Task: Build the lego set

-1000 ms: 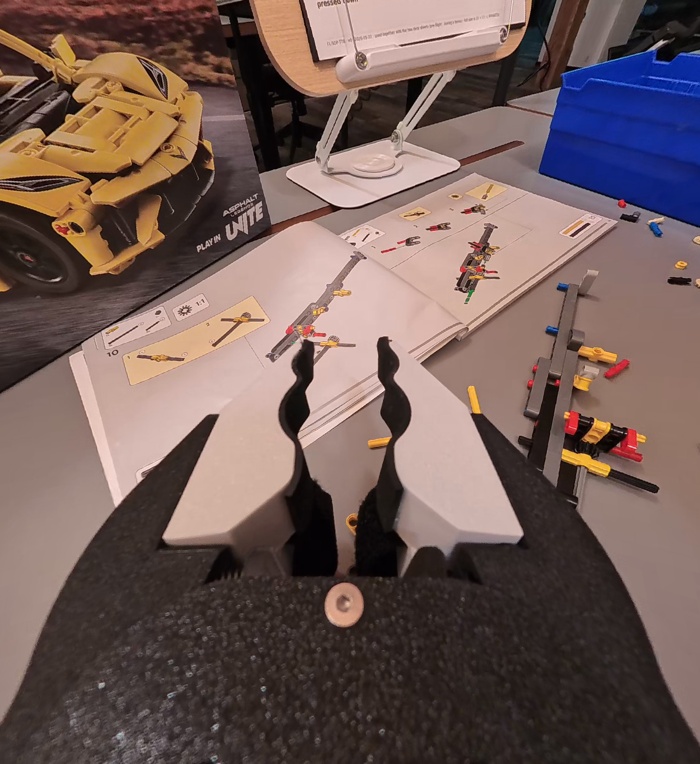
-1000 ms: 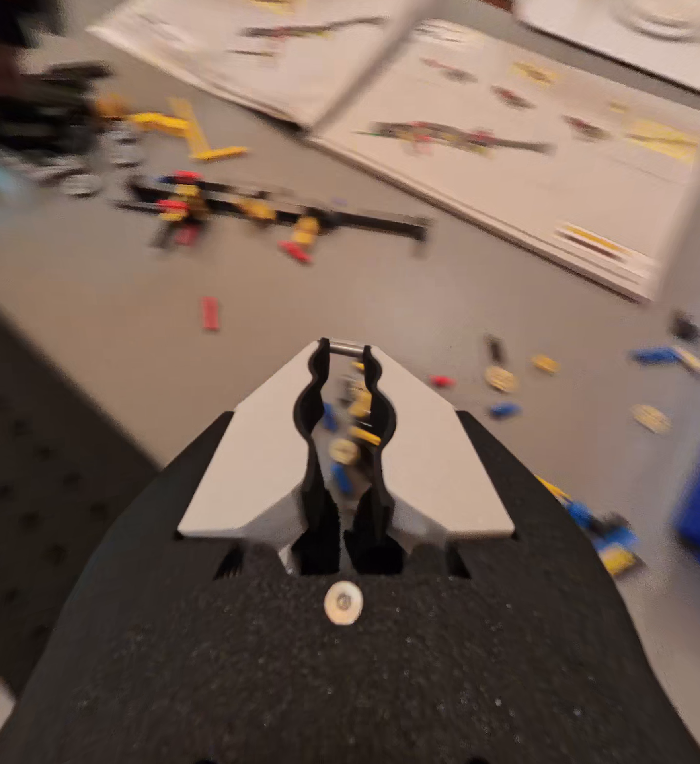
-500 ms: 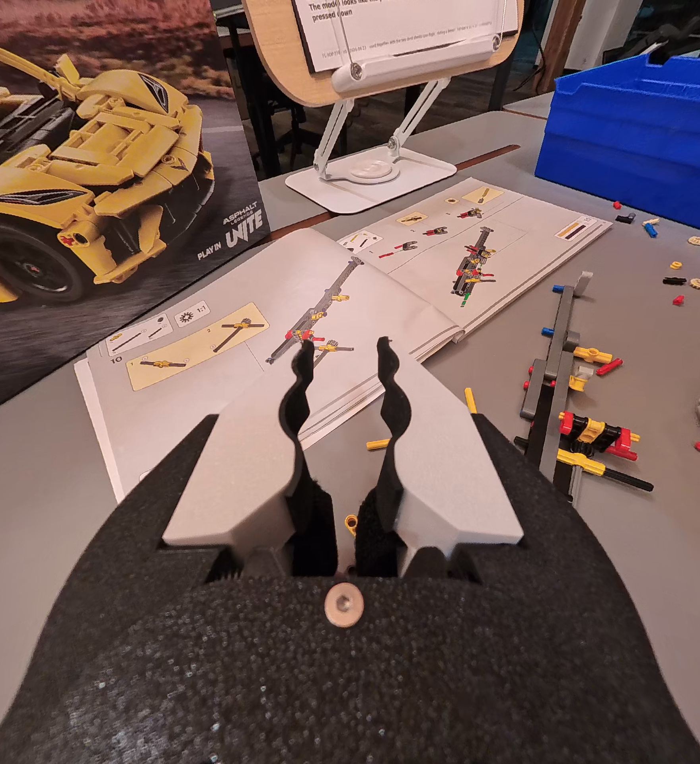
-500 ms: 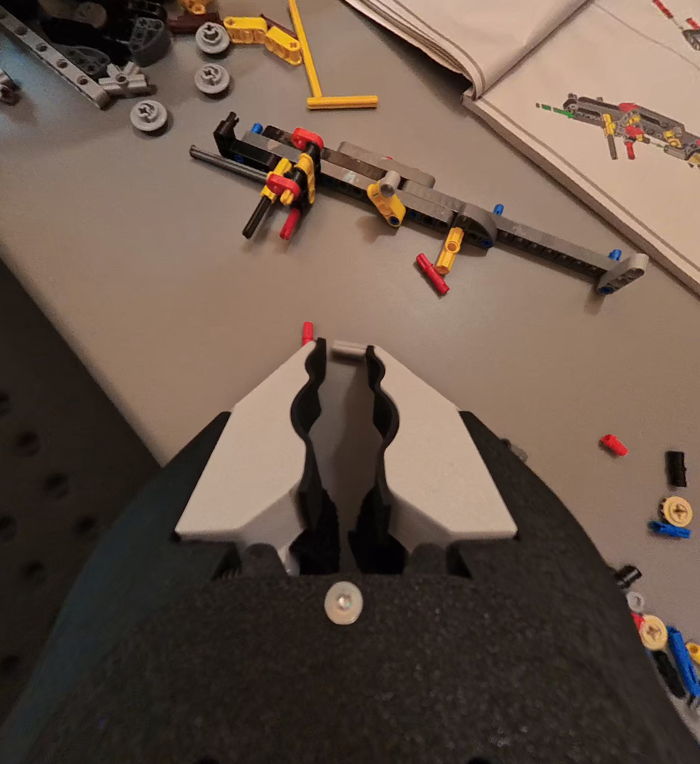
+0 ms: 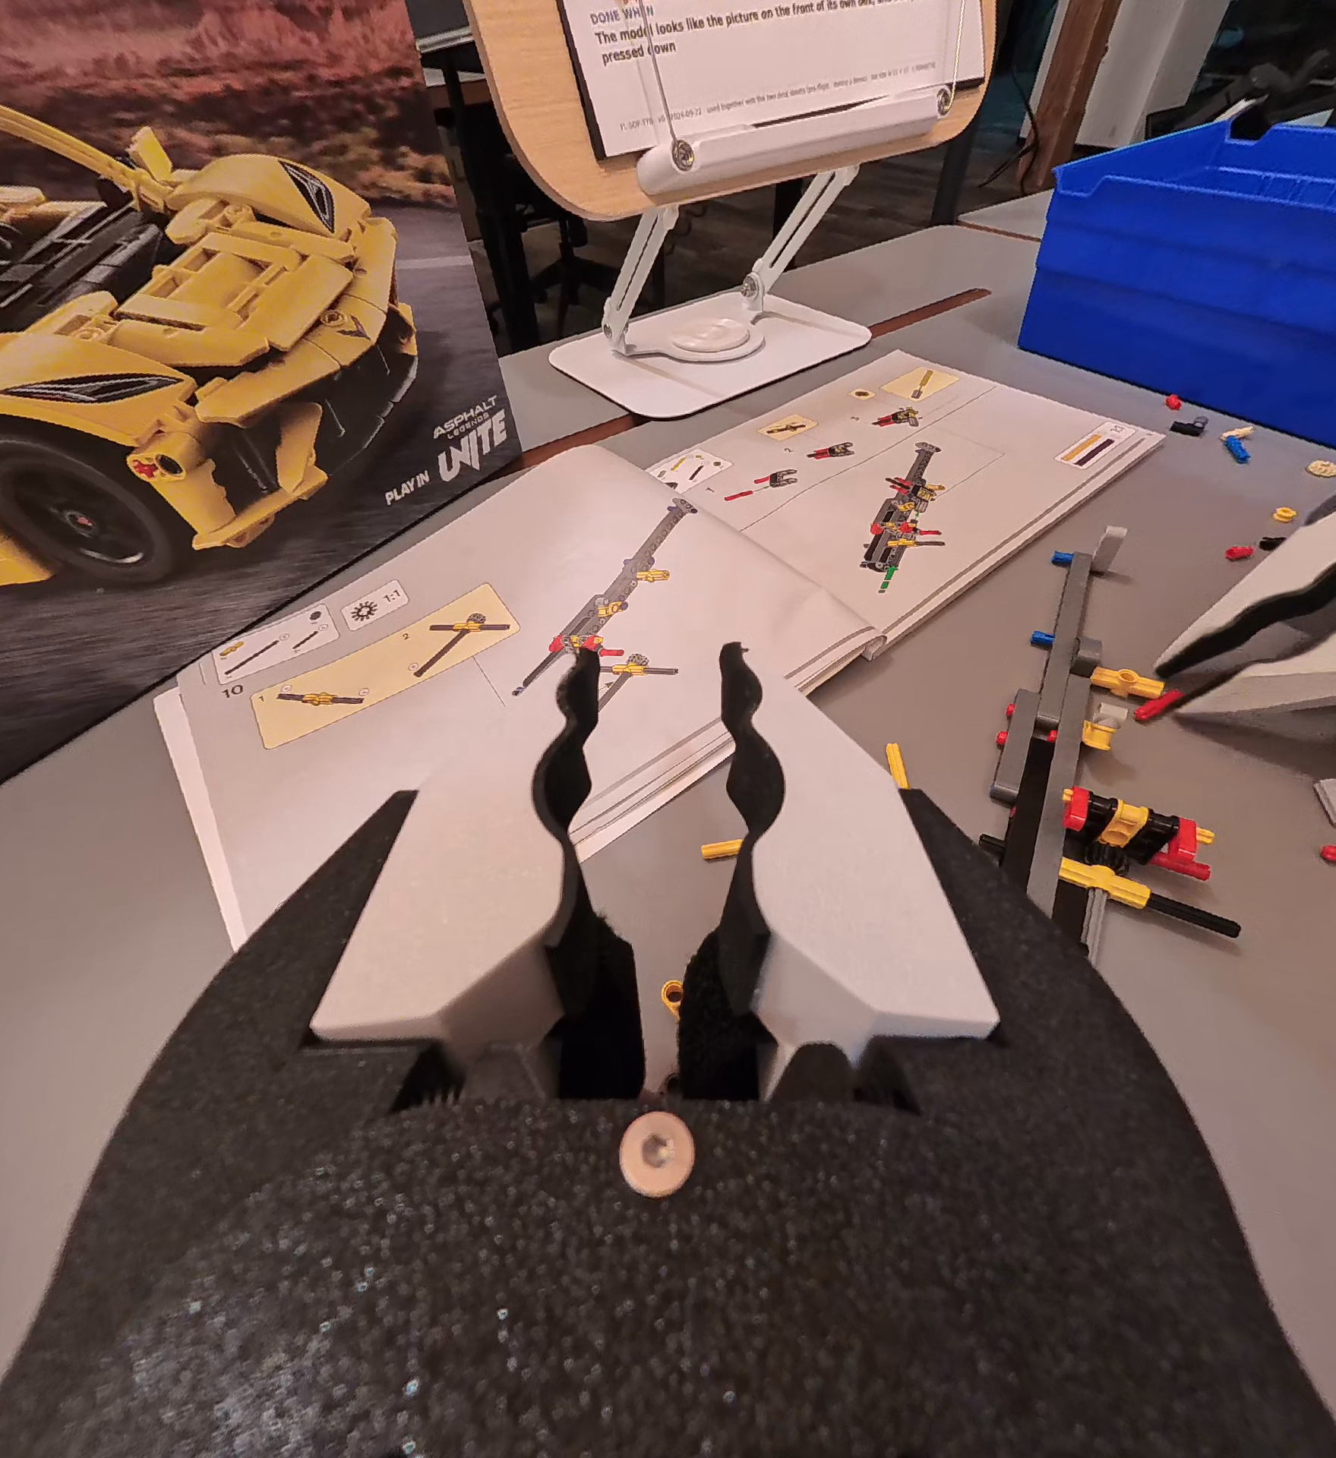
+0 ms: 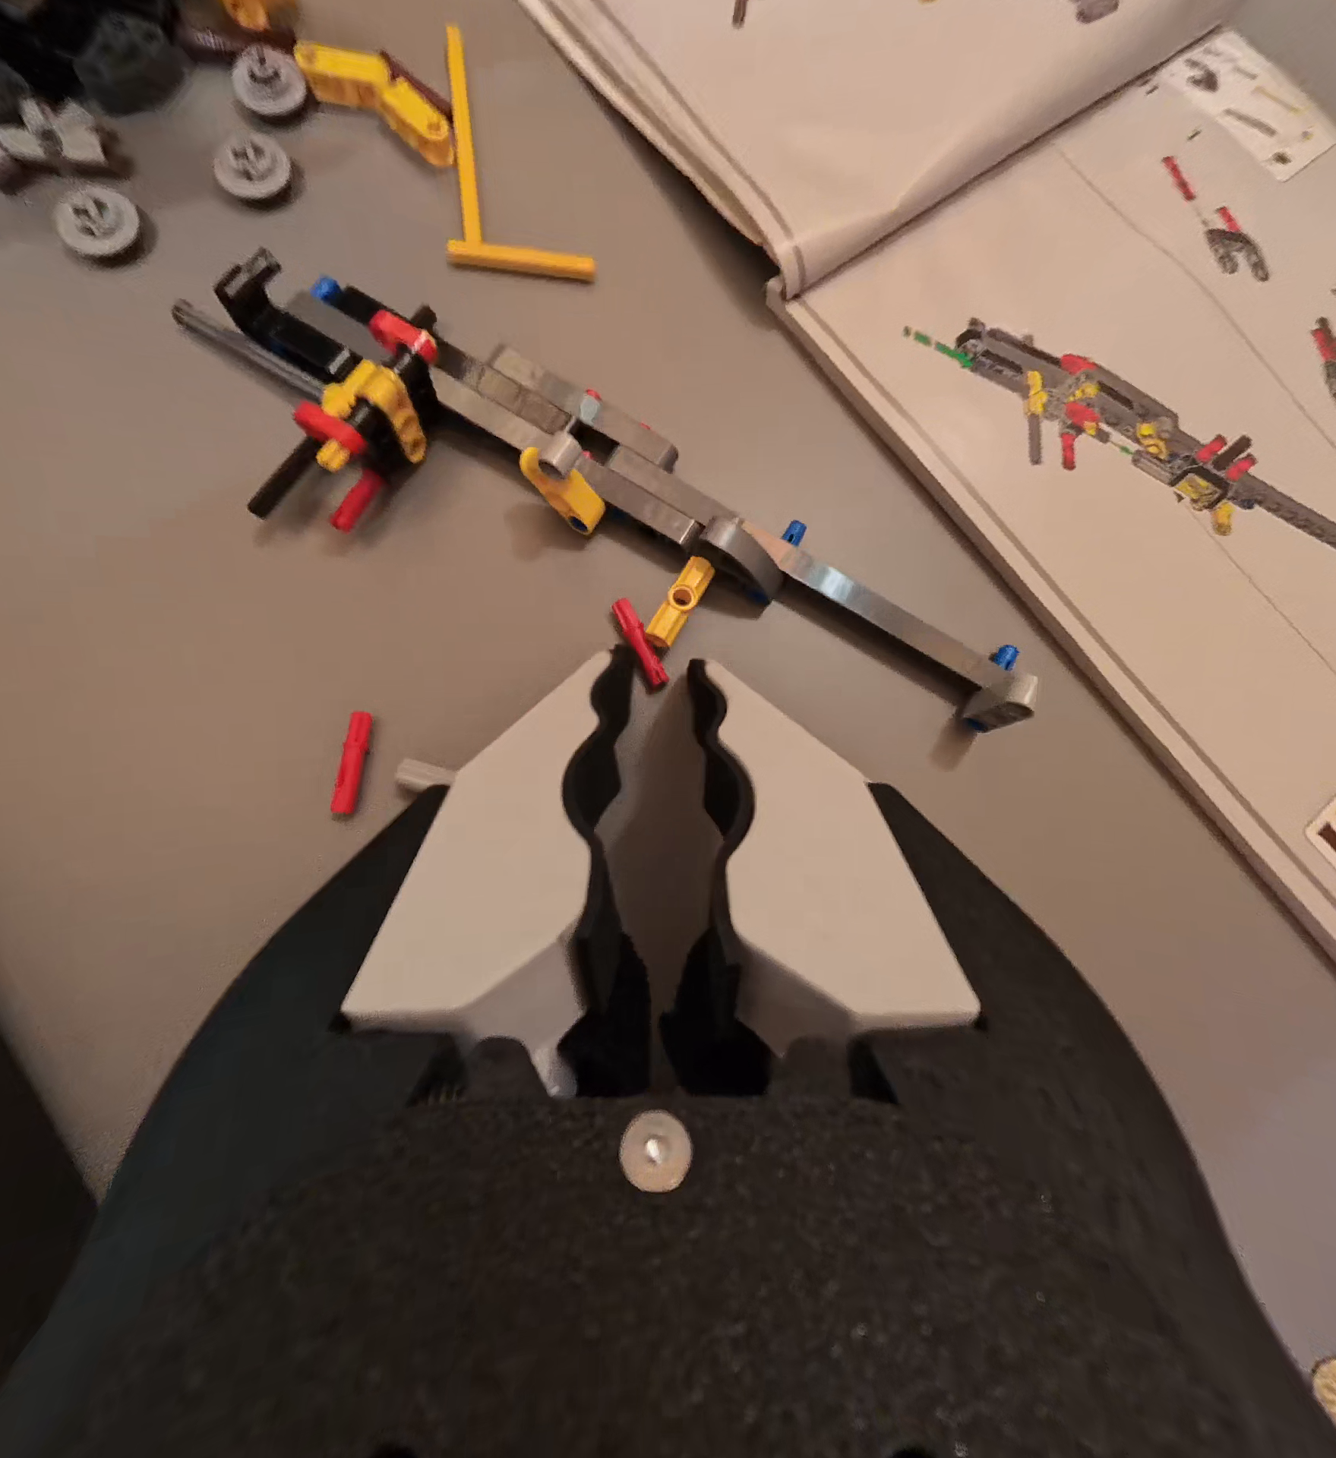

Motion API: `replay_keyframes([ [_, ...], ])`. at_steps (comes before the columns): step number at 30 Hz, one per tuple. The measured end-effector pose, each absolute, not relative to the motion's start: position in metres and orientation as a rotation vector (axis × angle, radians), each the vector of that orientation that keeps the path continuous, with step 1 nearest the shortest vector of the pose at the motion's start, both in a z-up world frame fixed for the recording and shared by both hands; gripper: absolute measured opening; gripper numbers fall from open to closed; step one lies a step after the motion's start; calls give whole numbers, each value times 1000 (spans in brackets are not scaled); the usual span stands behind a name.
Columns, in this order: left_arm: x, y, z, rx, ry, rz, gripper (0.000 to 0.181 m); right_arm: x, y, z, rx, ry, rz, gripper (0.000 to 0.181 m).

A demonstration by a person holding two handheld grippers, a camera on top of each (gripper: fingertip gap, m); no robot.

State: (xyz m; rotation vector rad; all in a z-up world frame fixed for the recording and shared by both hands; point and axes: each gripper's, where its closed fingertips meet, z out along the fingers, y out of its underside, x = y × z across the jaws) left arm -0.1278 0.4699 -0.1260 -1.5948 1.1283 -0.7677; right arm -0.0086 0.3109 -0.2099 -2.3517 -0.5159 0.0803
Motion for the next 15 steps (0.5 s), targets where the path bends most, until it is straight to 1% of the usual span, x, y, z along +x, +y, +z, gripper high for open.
replay_keyframes([
  [2, -128, 470, -126, -1593, 1129, -764, 29, -10, 310, -211, -2353, -555, 66, 6],
  [4, -129, 470, -125, -1592, 1127, -761, 29, -15, 305, -211, -2355, -618, 69, 3],
  [8, -129, 471, -124, -1592, 1121, -763, 29, -27, 289, -193, -2299, -659, 104, 2],
  [10, -129, 471, -124, -1590, 1121, -767, 29, -41, 271, -186, -2278, -678, 210, 2],
  [13, -128, 469, -124, -1586, 1131, -766, 29, -49, 247, -195, -2327, -673, 267, 3],
  [15, -126, 467, -125, -1584, 1138, -767, 29, -44, 242, -200, -2331, -626, 219, 3],
])
